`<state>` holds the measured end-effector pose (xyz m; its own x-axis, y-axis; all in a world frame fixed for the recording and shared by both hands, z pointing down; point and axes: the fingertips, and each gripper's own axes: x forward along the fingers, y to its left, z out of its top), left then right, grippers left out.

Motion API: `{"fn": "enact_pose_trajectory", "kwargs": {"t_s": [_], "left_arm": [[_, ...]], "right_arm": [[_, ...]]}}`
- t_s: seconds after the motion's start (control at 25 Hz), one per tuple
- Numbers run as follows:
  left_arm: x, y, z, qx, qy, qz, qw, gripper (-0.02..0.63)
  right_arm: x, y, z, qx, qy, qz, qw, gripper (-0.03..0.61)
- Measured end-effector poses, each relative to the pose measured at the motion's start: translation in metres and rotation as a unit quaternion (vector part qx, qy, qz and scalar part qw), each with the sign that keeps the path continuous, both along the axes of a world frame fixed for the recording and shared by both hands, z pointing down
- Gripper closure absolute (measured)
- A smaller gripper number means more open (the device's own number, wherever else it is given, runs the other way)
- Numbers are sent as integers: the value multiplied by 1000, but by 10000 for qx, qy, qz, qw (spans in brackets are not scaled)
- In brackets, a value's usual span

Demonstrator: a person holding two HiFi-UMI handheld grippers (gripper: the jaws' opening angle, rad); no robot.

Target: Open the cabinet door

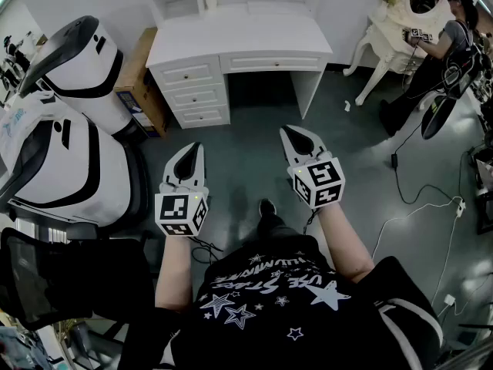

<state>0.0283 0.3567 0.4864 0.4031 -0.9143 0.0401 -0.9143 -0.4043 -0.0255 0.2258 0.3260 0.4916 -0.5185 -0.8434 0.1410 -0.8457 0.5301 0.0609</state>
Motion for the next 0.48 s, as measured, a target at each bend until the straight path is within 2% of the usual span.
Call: {"fn": "enact_pose_trajectory", "kwargs": {"t_s": [0.24, 0.48], "left_arm": [[-11, 10, 1, -5, 66, -133, 9999, 606], [-27, 23, 4, -52, 115, -269, 9996, 606]], "right_arm": [[-7, 6, 1, -9, 14, -63, 10000, 572], [-16, 13, 1, 4, -323, -90, 9994, 572]]}}
